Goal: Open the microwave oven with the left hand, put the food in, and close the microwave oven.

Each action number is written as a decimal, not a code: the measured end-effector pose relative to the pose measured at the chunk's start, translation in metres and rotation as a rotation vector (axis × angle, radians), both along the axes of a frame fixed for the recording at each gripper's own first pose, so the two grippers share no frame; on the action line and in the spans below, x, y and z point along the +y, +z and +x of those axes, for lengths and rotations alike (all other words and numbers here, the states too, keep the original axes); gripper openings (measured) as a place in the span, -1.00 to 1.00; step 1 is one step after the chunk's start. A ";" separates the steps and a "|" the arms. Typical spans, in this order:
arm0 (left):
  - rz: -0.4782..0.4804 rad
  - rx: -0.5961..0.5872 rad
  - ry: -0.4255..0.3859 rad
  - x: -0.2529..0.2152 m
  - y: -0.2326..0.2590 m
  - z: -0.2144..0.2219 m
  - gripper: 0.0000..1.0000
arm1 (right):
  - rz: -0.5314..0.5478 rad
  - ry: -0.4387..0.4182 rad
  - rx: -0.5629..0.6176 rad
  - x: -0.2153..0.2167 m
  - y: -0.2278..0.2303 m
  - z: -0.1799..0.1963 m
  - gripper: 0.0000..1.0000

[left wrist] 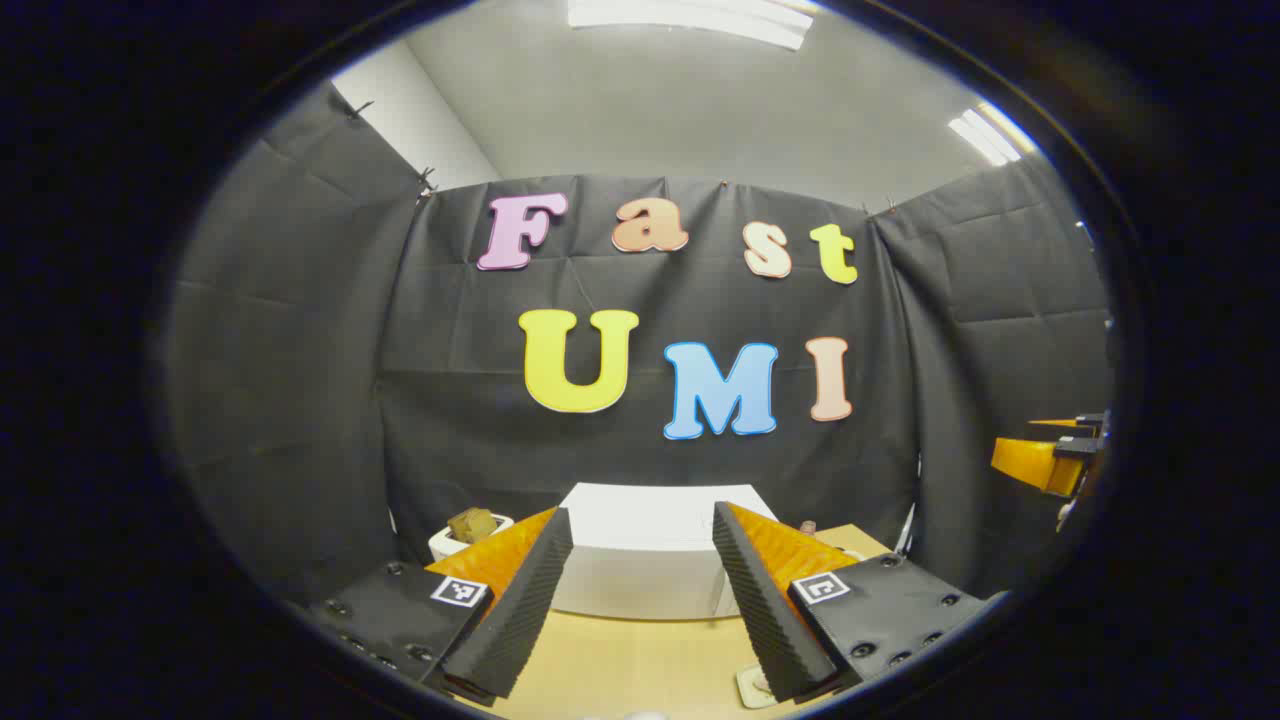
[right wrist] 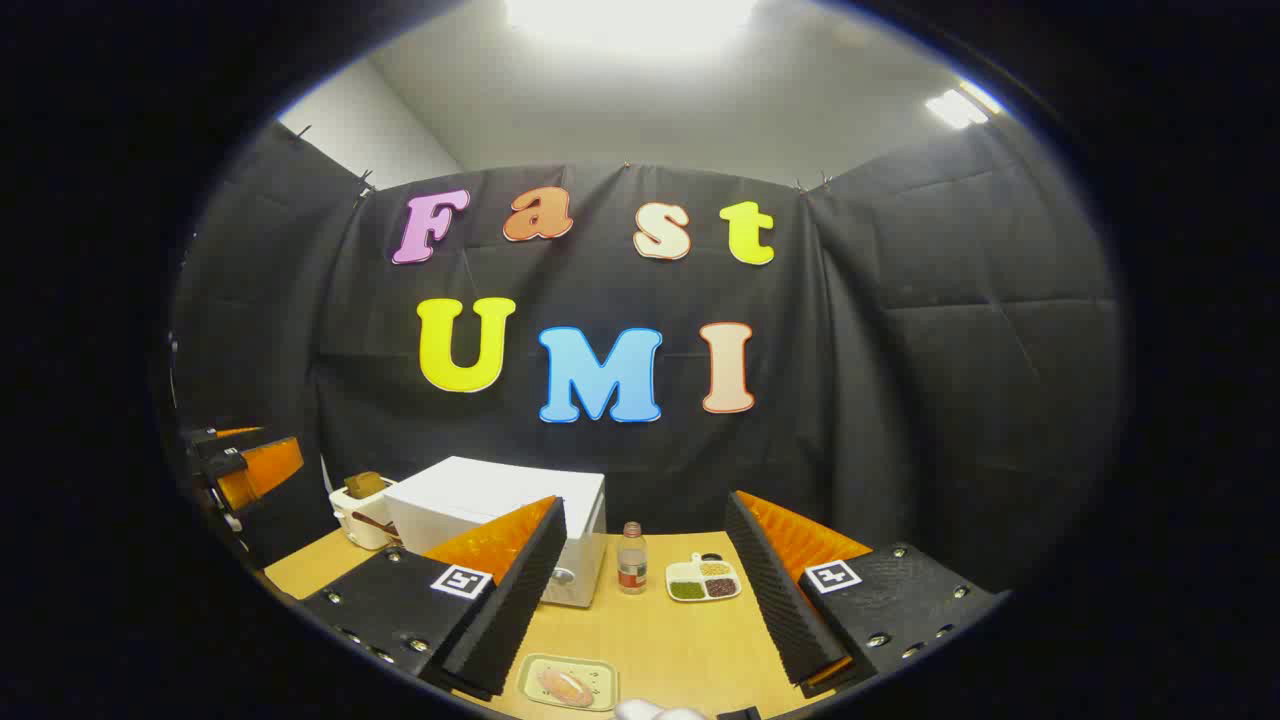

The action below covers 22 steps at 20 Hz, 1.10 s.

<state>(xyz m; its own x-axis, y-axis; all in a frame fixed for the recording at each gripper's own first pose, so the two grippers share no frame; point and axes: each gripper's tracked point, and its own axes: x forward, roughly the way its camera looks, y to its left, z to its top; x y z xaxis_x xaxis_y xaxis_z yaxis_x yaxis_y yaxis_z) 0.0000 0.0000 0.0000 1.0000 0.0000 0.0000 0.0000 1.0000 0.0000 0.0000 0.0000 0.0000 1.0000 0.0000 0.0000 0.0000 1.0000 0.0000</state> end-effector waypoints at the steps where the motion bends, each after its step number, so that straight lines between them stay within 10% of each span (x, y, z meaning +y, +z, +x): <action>1: 0.003 0.002 0.003 0.002 0.000 -0.001 0.89 | 0.005 0.003 0.002 0.002 -0.001 -0.002 0.95; 22: 0.051 0.024 -0.005 -0.012 -0.061 0.020 0.89 | 0.037 0.003 0.026 -0.009 0.008 -0.011 0.95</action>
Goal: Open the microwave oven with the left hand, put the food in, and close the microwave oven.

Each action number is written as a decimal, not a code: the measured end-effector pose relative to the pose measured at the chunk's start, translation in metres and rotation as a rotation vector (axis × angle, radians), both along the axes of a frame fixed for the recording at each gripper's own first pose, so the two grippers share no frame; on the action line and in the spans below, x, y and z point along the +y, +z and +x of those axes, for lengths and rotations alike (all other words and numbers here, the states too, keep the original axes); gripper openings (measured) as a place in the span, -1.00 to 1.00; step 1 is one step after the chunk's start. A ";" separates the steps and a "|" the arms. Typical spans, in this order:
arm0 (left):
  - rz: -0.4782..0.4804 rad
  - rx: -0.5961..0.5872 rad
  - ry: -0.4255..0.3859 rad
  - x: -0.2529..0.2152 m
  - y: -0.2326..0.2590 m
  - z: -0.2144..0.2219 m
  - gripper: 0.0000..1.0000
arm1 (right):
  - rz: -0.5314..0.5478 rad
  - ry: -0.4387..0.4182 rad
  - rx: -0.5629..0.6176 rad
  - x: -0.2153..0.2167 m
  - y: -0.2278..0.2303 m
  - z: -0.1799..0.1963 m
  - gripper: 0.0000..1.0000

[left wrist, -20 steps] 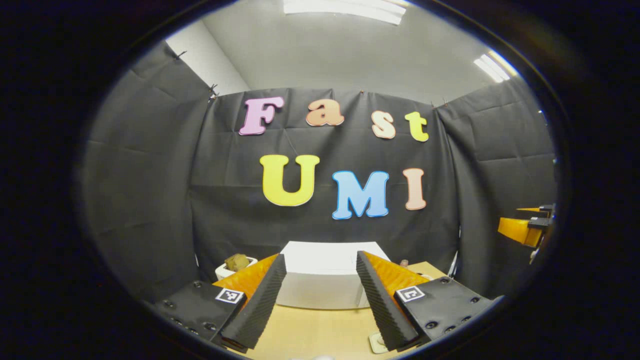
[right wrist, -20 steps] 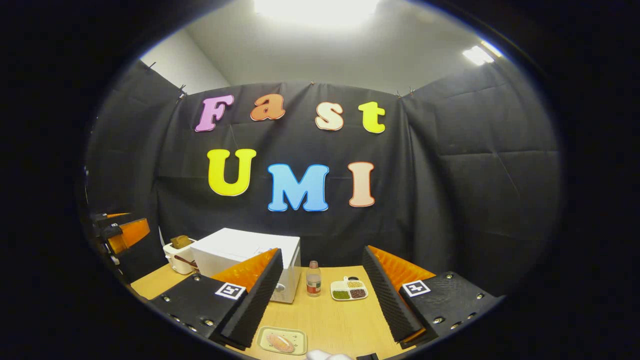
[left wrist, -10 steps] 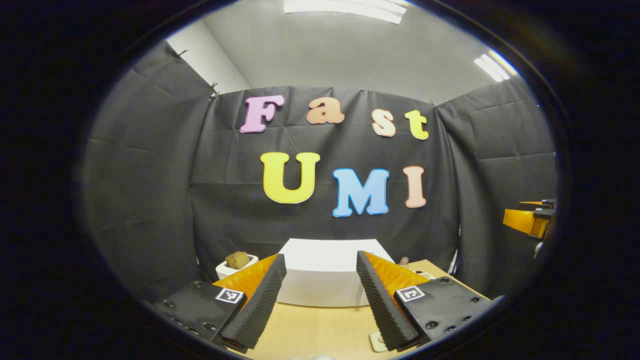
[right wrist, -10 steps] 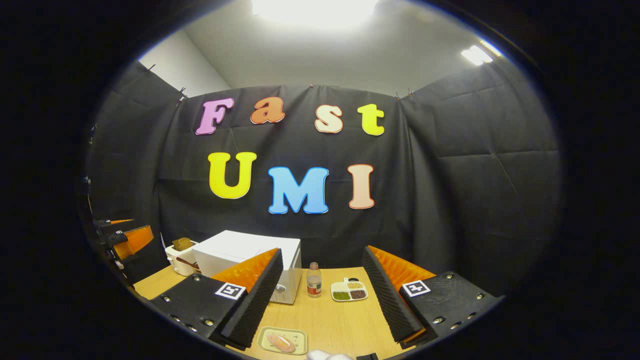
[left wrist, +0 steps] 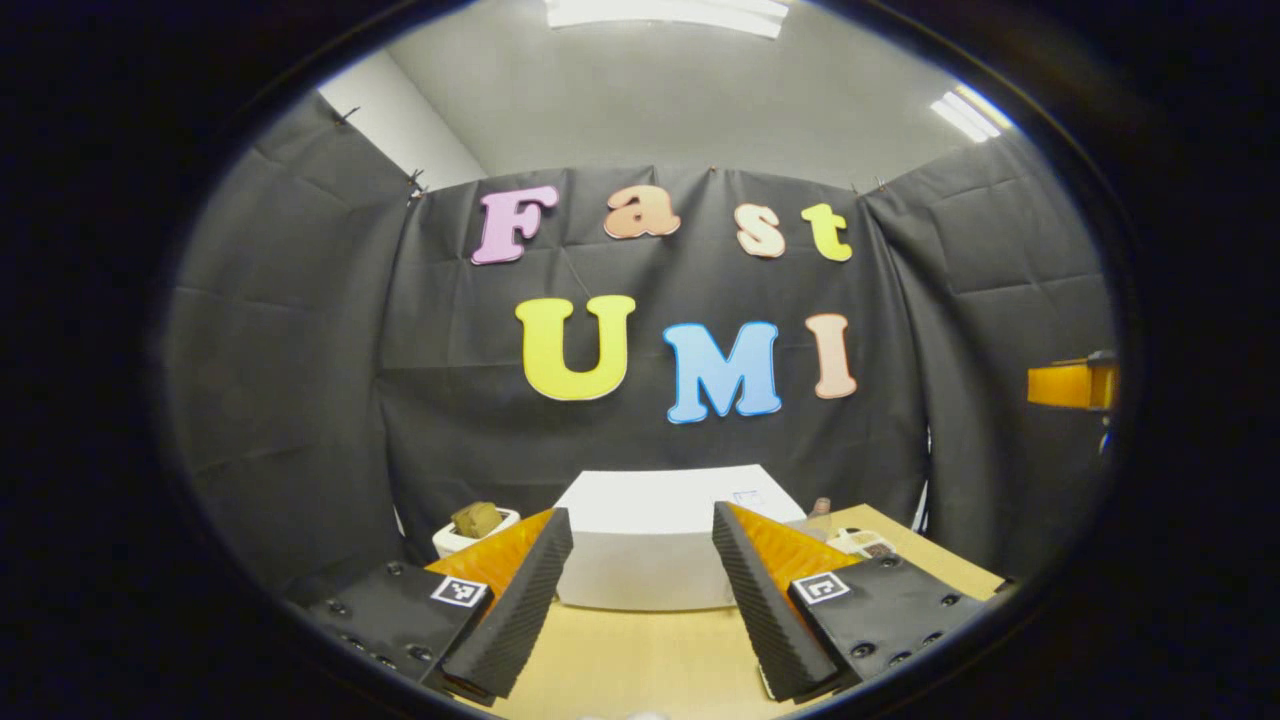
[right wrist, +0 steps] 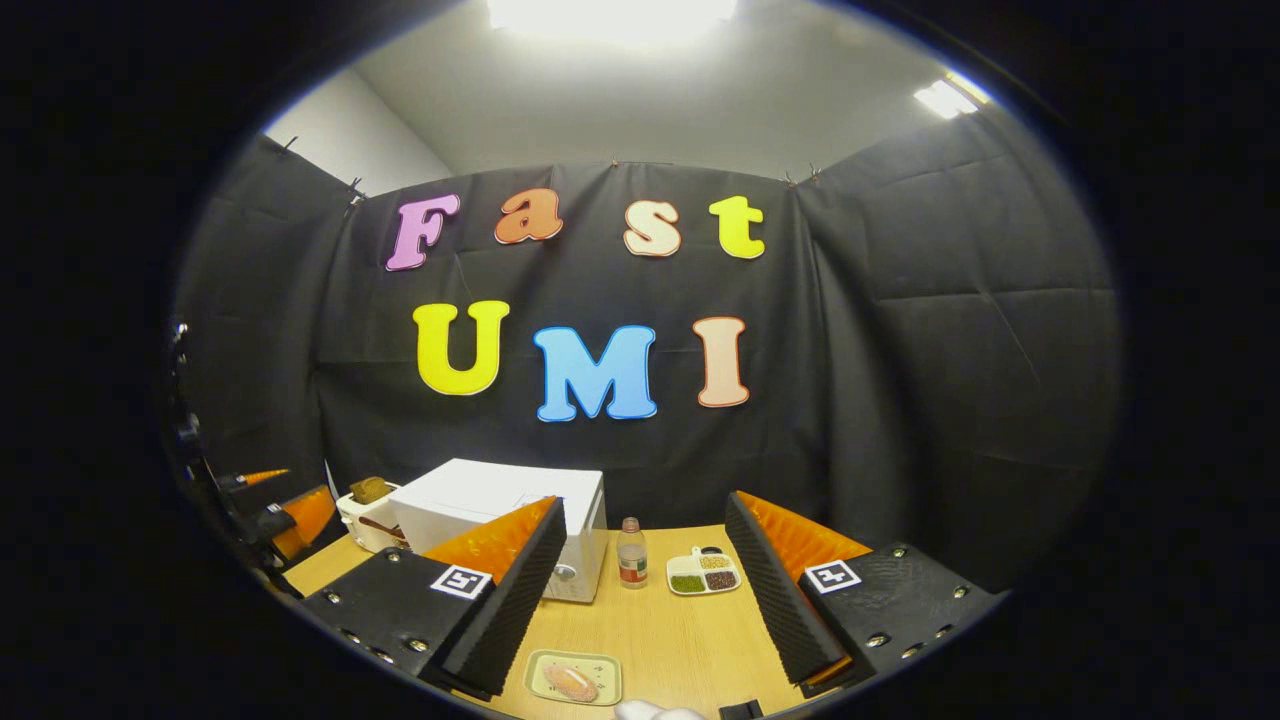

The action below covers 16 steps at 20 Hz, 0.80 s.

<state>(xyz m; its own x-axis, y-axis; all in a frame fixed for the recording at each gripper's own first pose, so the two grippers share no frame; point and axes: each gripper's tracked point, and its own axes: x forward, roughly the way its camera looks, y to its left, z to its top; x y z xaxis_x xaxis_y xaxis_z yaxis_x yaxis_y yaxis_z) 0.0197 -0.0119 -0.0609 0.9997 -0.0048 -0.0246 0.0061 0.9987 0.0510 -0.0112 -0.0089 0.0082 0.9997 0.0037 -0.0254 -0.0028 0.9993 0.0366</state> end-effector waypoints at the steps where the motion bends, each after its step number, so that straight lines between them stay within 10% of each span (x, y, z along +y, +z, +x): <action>1: -0.003 0.004 -0.008 -0.007 -0.011 0.005 0.89 | -0.006 -0.003 0.003 -0.003 0.001 0.000 0.95; 16: -0.065 0.145 -0.132 -0.146 -0.210 0.173 0.90 | -0.001 -0.119 0.168 -0.065 -0.005 -0.022 0.96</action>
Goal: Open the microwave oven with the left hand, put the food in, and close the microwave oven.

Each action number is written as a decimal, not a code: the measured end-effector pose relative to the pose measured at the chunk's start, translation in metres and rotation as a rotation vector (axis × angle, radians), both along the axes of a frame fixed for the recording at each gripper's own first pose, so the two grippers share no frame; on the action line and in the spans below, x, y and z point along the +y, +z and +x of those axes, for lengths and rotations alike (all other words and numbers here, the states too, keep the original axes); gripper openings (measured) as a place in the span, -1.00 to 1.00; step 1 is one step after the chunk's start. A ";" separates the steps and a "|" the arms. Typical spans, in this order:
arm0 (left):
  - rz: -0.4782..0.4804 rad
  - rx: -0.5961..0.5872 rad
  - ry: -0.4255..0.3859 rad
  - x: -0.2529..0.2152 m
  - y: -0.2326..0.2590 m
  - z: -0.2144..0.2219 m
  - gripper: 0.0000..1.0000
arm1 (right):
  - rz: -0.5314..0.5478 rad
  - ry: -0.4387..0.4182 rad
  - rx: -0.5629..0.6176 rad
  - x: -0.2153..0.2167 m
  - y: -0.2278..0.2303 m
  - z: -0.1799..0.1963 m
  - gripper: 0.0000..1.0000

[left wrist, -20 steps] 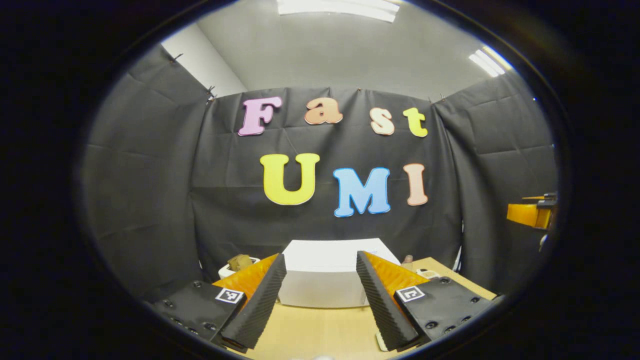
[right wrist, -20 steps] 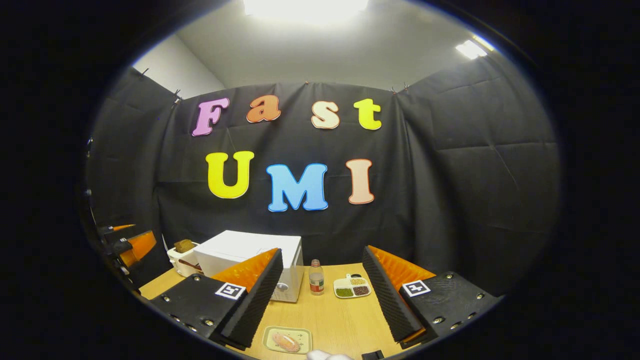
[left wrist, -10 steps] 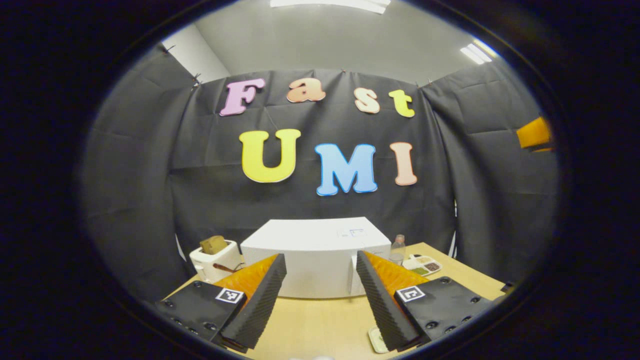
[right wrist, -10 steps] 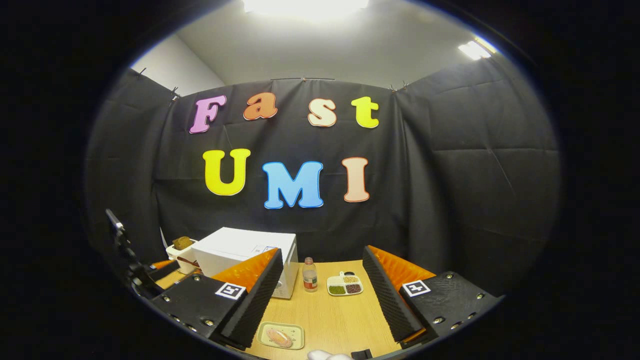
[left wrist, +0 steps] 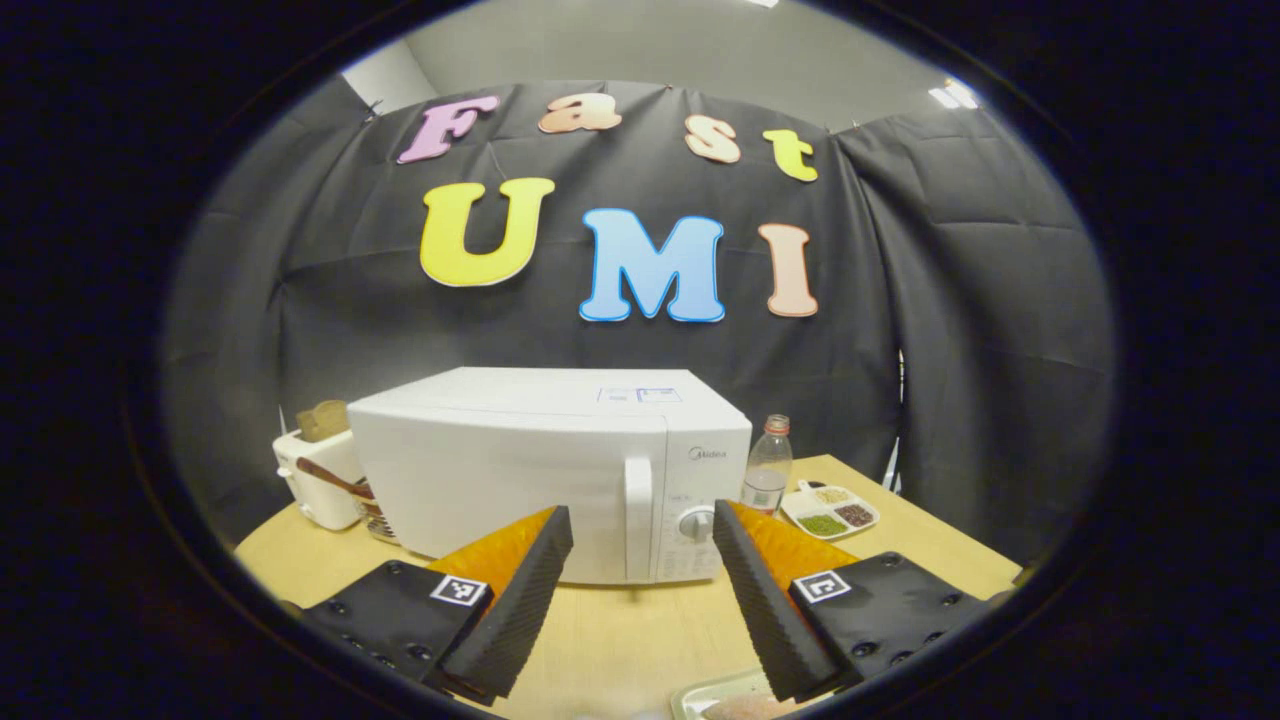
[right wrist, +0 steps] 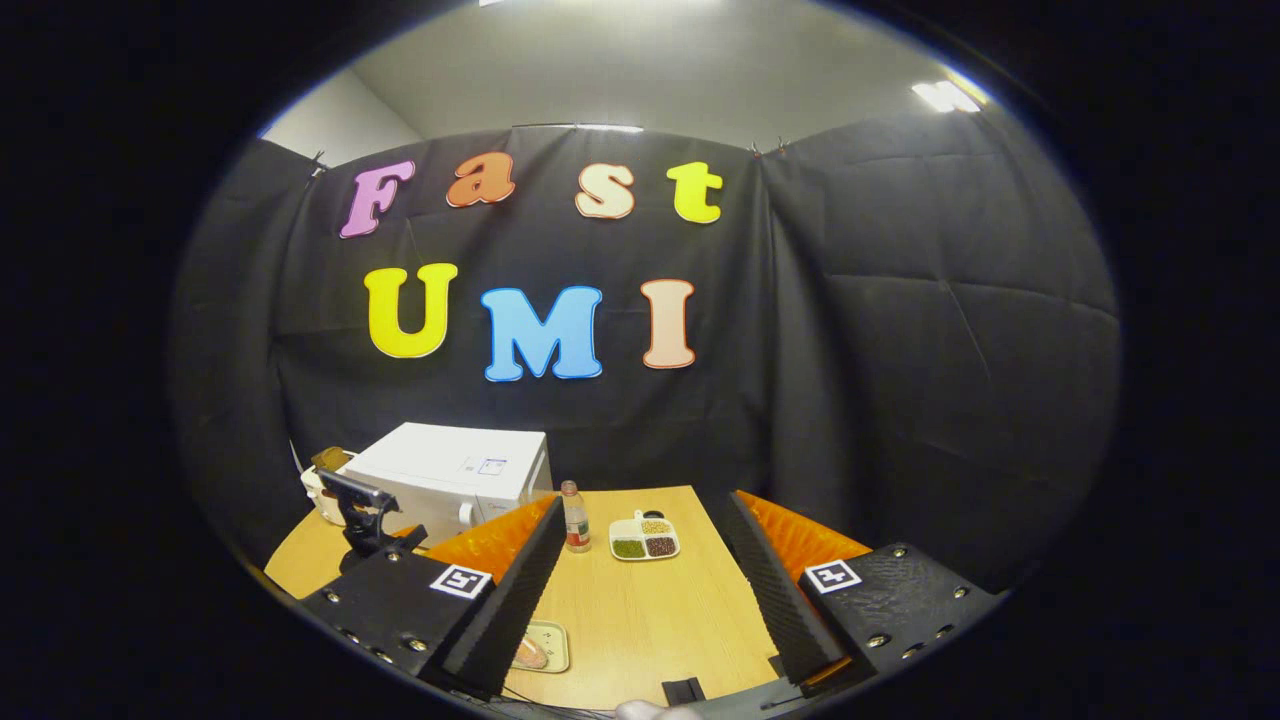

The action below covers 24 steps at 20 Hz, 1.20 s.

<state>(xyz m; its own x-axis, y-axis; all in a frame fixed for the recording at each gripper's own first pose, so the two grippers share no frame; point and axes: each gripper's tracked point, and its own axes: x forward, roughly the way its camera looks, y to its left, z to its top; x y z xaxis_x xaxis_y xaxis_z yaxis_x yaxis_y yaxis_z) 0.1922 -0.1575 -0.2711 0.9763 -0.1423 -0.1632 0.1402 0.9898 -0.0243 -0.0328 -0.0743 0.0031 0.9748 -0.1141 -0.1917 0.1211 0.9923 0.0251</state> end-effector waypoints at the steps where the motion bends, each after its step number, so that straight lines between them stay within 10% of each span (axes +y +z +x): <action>1: -0.001 0.006 0.002 -0.004 -0.009 0.016 0.90 | 0.015 -0.007 0.005 -0.002 -0.003 0.000 0.96; 14: 0.025 0.058 -0.011 -0.012 -0.070 0.091 0.90 | 0.033 -0.018 0.115 0.006 -0.042 0.023 0.96; 19: 0.046 0.086 -0.065 -0.012 -0.083 0.102 -0.31 | -0.003 -0.004 0.088 0.013 -0.032 0.028 0.96; 24: 0.050 0.111 -0.051 -0.006 -0.081 0.093 -0.58 | 0.011 0.007 0.094 0.015 -0.033 0.027 0.96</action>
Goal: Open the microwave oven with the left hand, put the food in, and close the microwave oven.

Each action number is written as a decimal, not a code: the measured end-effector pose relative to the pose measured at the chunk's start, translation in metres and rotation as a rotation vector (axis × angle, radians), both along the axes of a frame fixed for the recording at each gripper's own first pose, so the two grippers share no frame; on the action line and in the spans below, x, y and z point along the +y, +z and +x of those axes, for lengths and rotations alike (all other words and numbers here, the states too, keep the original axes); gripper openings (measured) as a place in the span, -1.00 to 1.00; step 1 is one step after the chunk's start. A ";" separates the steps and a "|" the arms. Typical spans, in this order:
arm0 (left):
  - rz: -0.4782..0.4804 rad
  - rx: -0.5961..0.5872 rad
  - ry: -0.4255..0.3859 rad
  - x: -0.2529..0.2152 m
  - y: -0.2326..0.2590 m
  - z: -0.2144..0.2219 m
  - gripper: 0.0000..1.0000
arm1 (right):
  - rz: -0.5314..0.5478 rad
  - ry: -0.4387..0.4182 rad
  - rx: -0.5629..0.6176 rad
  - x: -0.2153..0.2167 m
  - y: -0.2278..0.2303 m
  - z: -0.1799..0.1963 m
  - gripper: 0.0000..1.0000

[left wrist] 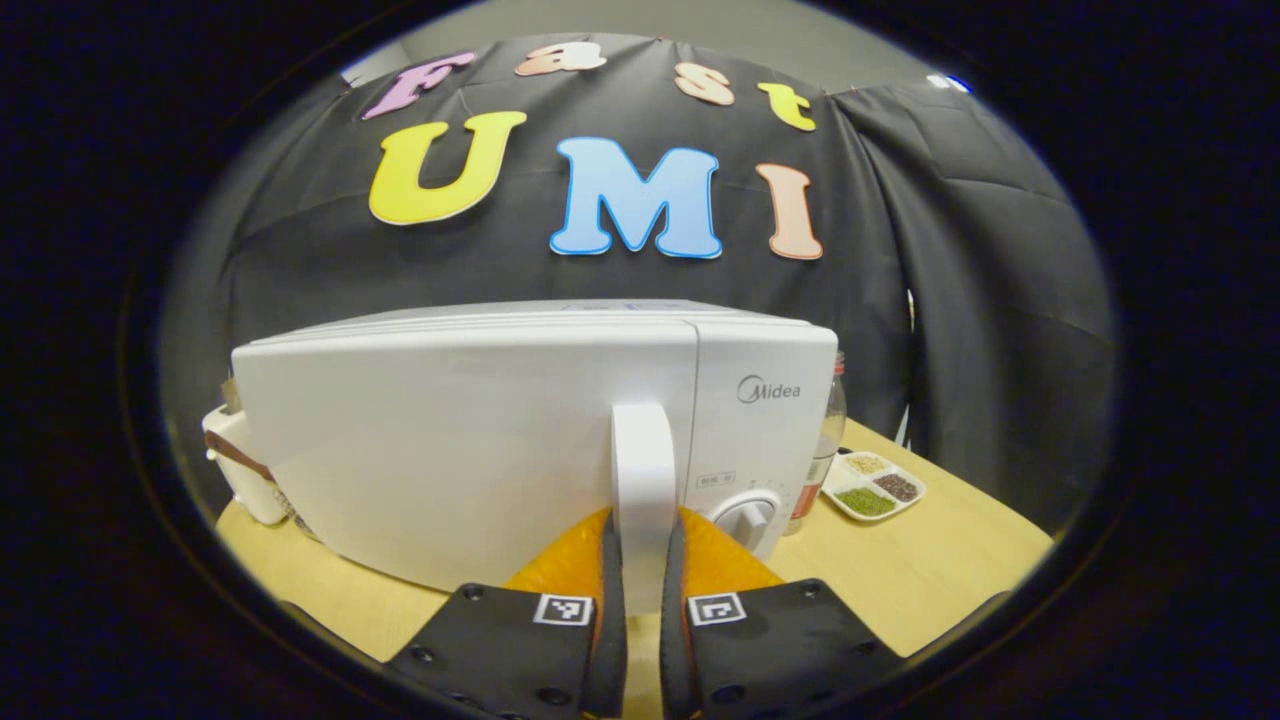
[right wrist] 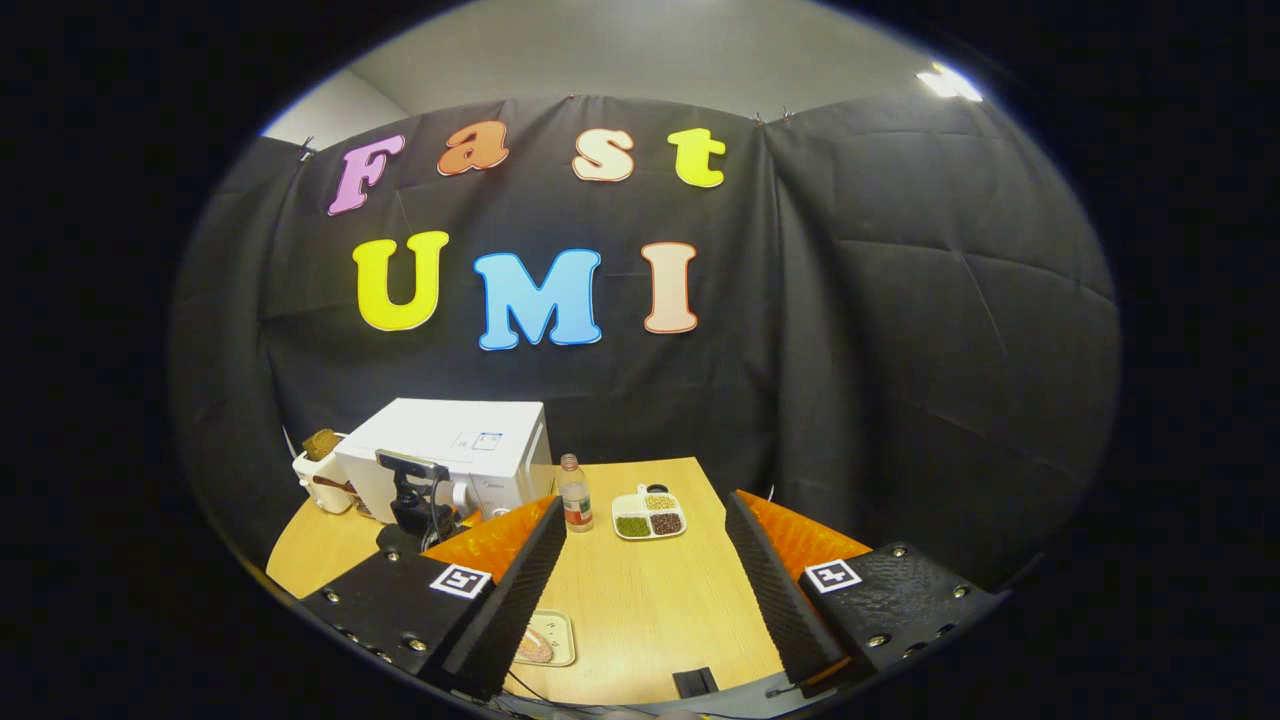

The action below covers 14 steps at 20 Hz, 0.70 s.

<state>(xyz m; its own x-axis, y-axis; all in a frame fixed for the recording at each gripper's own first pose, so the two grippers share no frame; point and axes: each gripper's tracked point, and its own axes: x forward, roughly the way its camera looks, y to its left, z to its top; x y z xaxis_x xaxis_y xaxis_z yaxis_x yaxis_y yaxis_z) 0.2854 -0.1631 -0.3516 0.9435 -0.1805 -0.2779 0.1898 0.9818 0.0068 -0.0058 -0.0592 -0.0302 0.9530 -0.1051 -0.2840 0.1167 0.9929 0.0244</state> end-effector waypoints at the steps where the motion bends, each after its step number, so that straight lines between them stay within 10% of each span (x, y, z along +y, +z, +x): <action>1: -0.011 -0.001 0.006 0.000 0.001 0.000 -0.69 | 0.004 0.001 0.003 0.000 -0.002 0.000 0.97; 8: 0.003 0.026 -0.014 0.000 0.000 -0.002 -0.69 | -0.007 0.010 0.027 -0.005 -0.012 -0.004 0.96; 14: 0.078 -0.021 -0.011 0.031 0.005 -0.085 -0.69 | 0.043 0.067 0.040 0.004 -0.016 -0.002 0.96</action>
